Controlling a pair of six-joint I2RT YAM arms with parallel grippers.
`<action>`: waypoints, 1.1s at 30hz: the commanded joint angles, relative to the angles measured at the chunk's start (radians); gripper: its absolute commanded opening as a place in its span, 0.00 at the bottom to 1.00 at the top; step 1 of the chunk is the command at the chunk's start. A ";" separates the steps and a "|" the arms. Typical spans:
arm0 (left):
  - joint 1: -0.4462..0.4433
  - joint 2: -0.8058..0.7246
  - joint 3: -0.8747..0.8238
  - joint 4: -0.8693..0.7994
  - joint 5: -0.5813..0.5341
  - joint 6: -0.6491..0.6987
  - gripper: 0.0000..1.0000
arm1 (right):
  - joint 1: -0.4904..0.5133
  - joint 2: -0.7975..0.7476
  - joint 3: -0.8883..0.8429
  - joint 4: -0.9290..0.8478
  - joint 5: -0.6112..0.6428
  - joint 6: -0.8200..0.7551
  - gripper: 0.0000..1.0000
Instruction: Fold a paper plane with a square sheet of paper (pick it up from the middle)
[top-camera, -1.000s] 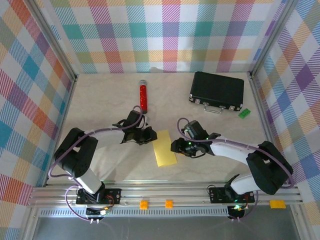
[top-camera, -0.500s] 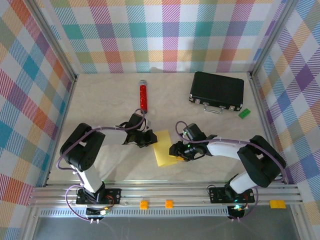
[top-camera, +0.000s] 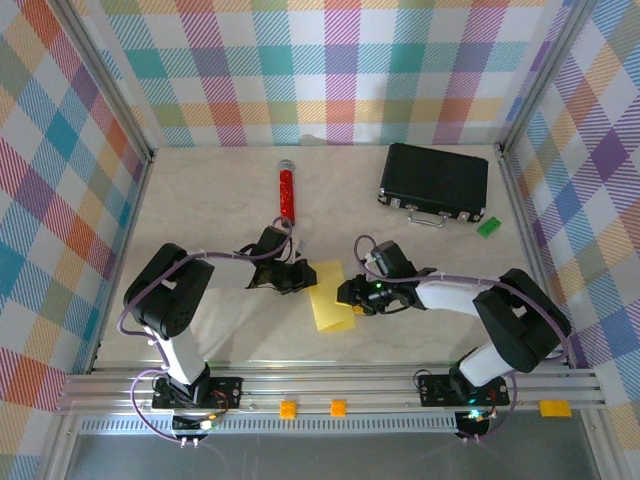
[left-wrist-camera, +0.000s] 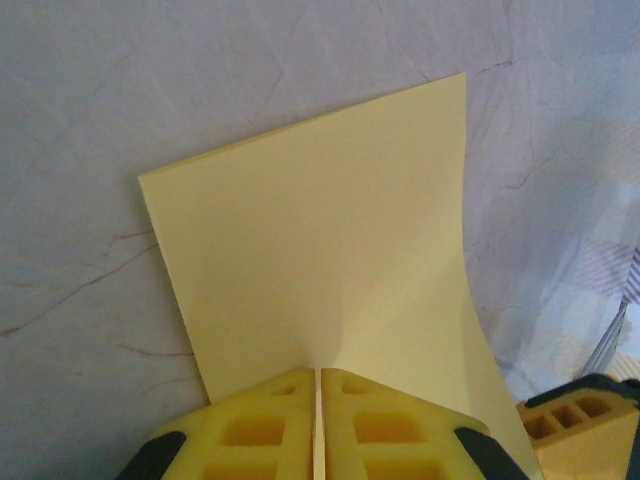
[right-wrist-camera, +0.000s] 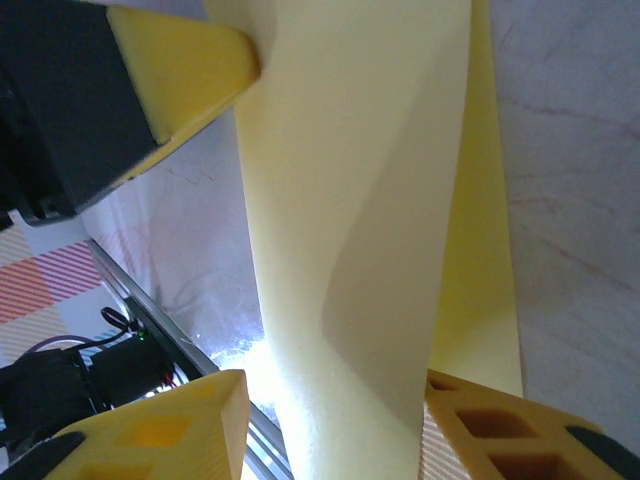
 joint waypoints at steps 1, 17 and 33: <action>-0.003 0.045 0.007 -0.033 0.031 0.059 0.11 | -0.027 0.040 -0.018 0.072 -0.069 0.008 0.44; -0.003 0.023 0.092 -0.085 0.060 0.146 0.13 | -0.091 0.124 -0.019 0.158 -0.142 0.007 0.17; -0.116 -0.368 -0.044 -0.075 -0.087 0.224 0.37 | -0.087 0.163 -0.045 0.213 -0.104 0.023 0.10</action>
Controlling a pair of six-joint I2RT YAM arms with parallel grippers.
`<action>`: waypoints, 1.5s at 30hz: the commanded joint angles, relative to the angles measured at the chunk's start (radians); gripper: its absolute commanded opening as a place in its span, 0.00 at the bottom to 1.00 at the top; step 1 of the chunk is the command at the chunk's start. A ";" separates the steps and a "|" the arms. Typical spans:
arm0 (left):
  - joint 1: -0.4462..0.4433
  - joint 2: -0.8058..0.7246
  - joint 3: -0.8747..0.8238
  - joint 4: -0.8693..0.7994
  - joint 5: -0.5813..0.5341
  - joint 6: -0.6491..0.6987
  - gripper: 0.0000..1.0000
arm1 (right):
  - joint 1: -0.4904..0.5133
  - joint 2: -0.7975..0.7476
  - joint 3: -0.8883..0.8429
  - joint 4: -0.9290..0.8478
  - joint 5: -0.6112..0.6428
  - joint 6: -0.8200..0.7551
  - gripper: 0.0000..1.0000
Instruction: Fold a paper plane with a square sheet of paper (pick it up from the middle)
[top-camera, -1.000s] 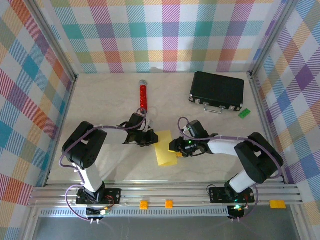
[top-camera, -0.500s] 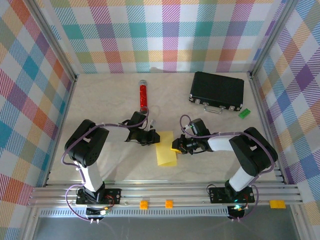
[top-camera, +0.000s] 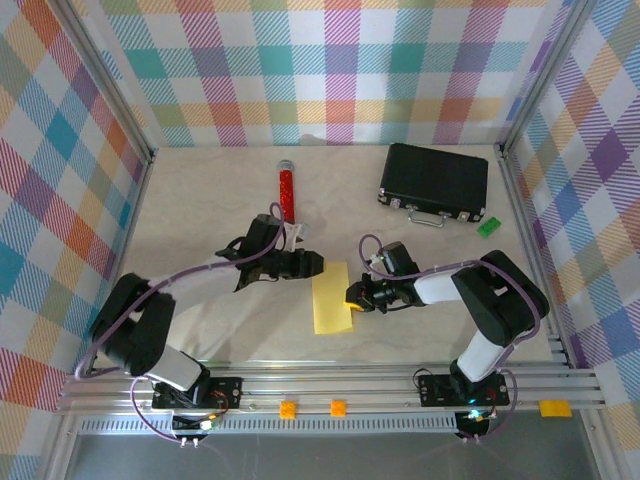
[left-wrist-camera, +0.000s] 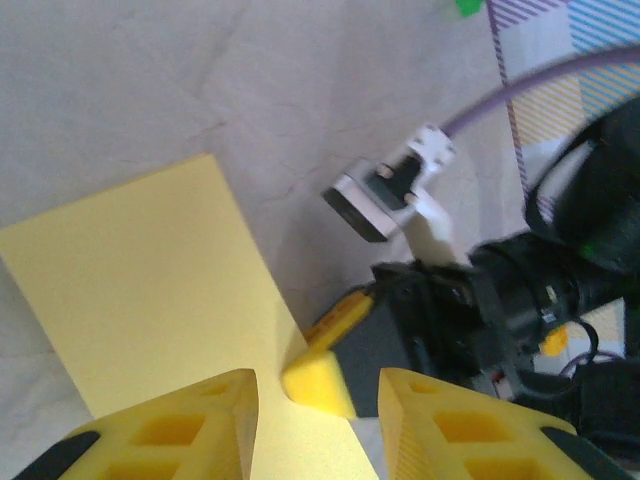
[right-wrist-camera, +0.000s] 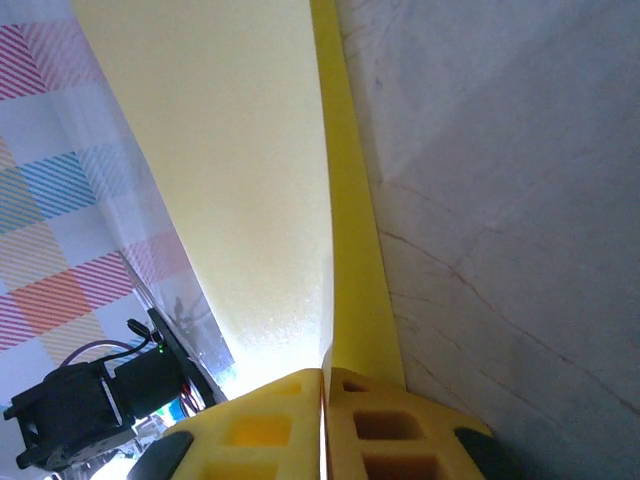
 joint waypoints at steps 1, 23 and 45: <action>-0.098 -0.103 -0.057 -0.040 -0.151 0.105 0.37 | -0.003 -0.001 -0.007 0.030 0.014 0.020 0.10; -0.808 0.034 0.031 -0.241 -1.083 0.390 0.61 | -0.005 -0.045 0.030 0.031 -0.004 0.099 0.09; -0.833 0.267 0.117 -0.221 -1.344 0.426 0.43 | -0.005 -0.046 0.020 0.036 -0.014 0.103 0.11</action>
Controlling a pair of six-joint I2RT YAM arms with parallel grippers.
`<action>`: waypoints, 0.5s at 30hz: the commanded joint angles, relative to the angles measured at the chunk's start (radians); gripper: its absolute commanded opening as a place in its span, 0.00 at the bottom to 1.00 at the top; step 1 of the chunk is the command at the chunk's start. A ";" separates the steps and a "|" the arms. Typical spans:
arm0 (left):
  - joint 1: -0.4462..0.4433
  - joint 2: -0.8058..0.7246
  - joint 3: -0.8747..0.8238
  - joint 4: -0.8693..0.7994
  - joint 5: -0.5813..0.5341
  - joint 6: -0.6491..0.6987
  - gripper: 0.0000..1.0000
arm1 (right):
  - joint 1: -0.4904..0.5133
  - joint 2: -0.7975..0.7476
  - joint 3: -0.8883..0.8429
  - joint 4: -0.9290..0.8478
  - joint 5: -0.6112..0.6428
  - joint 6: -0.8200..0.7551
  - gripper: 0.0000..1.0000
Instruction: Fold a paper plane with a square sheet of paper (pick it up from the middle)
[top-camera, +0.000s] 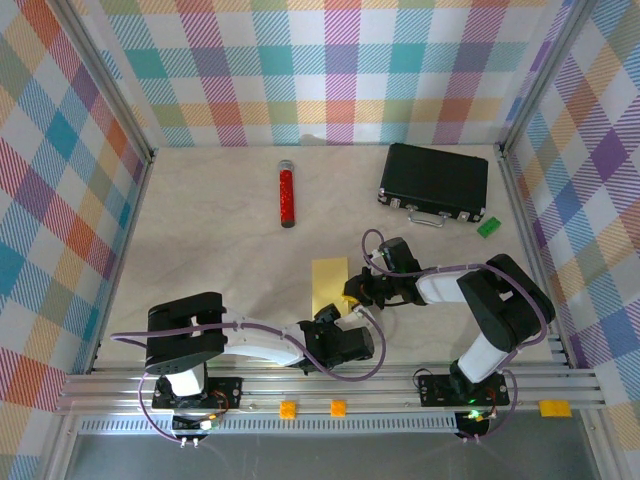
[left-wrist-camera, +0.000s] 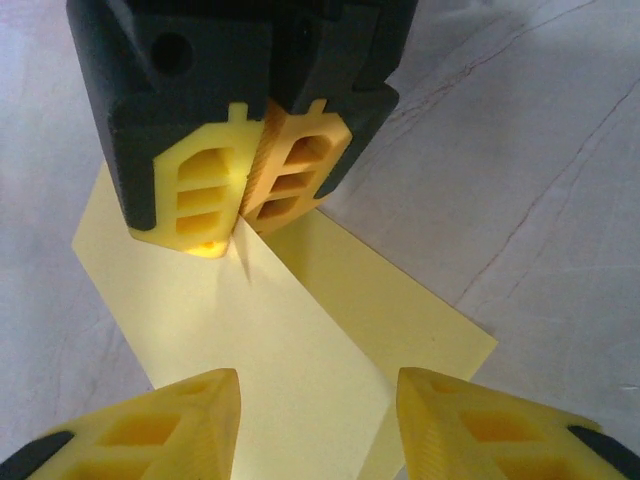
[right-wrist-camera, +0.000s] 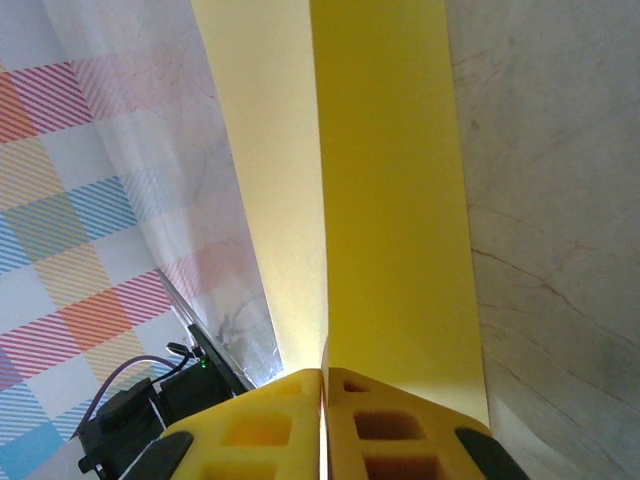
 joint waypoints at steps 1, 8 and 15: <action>-0.013 0.010 0.025 -0.006 -0.046 0.007 0.40 | -0.004 -0.005 0.008 0.010 -0.020 0.004 0.11; -0.013 0.009 0.029 -0.012 -0.049 0.003 0.24 | -0.004 -0.010 0.006 0.006 -0.014 0.002 0.14; -0.002 -0.007 0.035 -0.019 -0.013 -0.029 0.01 | -0.006 -0.044 0.004 -0.042 0.015 -0.020 0.21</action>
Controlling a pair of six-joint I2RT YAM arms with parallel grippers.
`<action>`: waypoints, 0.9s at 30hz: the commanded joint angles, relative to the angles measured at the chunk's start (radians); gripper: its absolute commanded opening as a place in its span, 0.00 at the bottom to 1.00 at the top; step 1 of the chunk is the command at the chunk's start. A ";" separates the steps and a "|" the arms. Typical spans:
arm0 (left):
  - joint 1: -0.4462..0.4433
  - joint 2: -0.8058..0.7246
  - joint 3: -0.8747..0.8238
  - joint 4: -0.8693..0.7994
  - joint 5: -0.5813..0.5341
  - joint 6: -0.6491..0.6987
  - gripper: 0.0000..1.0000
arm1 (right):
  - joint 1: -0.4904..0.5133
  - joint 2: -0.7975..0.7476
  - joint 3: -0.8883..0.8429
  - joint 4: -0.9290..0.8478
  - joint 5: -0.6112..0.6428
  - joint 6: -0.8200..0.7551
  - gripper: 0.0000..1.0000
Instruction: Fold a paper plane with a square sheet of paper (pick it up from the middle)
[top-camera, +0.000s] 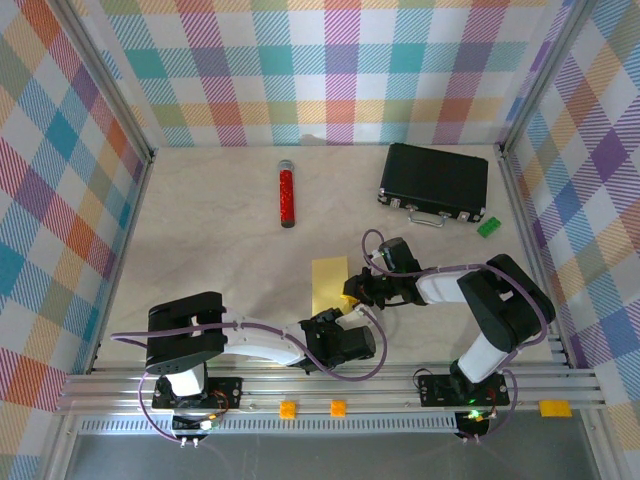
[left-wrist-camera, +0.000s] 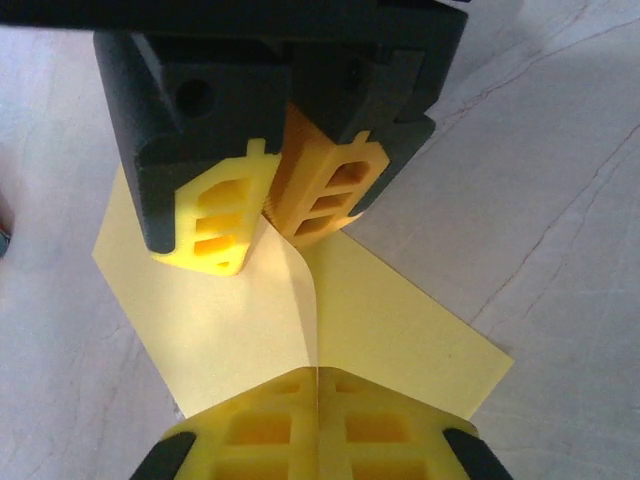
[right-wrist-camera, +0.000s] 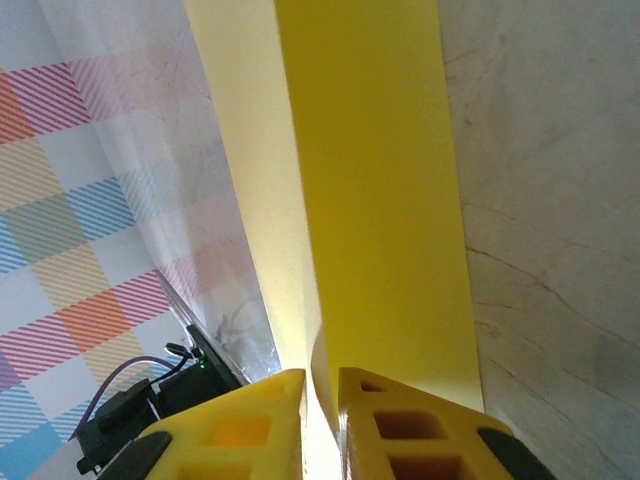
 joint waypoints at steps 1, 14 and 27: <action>0.007 -0.016 0.022 -0.020 0.032 -0.048 0.00 | -0.007 -0.057 0.005 -0.058 0.025 -0.029 0.23; 0.252 -0.141 -0.001 0.061 0.630 -0.293 0.00 | -0.035 -0.536 -0.112 -0.439 0.545 -0.212 0.43; 0.368 -0.093 0.003 0.200 0.853 -0.478 0.00 | -0.048 -0.747 -0.189 -0.500 0.439 -0.224 0.52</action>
